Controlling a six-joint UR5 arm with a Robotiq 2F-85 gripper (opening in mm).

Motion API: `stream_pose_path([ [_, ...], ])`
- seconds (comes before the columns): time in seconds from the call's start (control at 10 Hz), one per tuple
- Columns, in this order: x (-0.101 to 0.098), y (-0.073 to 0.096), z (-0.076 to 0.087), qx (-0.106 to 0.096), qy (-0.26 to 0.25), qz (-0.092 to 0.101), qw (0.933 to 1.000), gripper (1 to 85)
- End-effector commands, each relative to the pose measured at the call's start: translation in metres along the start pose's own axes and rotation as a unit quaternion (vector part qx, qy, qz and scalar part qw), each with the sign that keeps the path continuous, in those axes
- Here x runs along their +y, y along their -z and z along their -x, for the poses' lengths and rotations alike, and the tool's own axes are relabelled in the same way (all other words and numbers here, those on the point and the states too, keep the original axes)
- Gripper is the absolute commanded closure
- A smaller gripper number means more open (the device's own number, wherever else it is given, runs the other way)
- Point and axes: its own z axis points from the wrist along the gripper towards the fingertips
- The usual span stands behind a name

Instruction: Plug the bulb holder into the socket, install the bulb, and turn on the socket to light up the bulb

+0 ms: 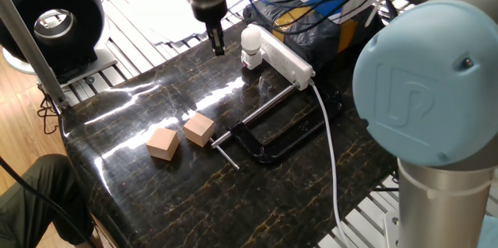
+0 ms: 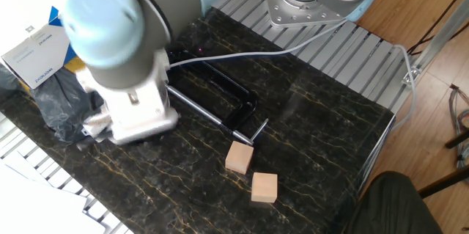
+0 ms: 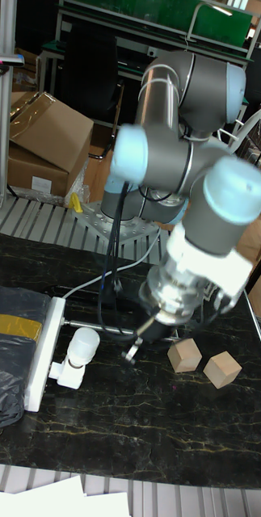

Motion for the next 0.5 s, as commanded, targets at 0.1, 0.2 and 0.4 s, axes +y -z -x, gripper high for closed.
stream_pose_path([
  [0.1, -0.005, -0.037, -0.004, 0.024, 0.052, -0.004, 0.9983, 84.7],
  [0.2, -0.007, -0.044, -0.009, 0.033, 0.061, -0.007, 0.9976, 84.7],
  [0.4, -0.011, -0.058, -0.019, 0.048, 0.07, -0.015, 0.9963, 84.7],
])
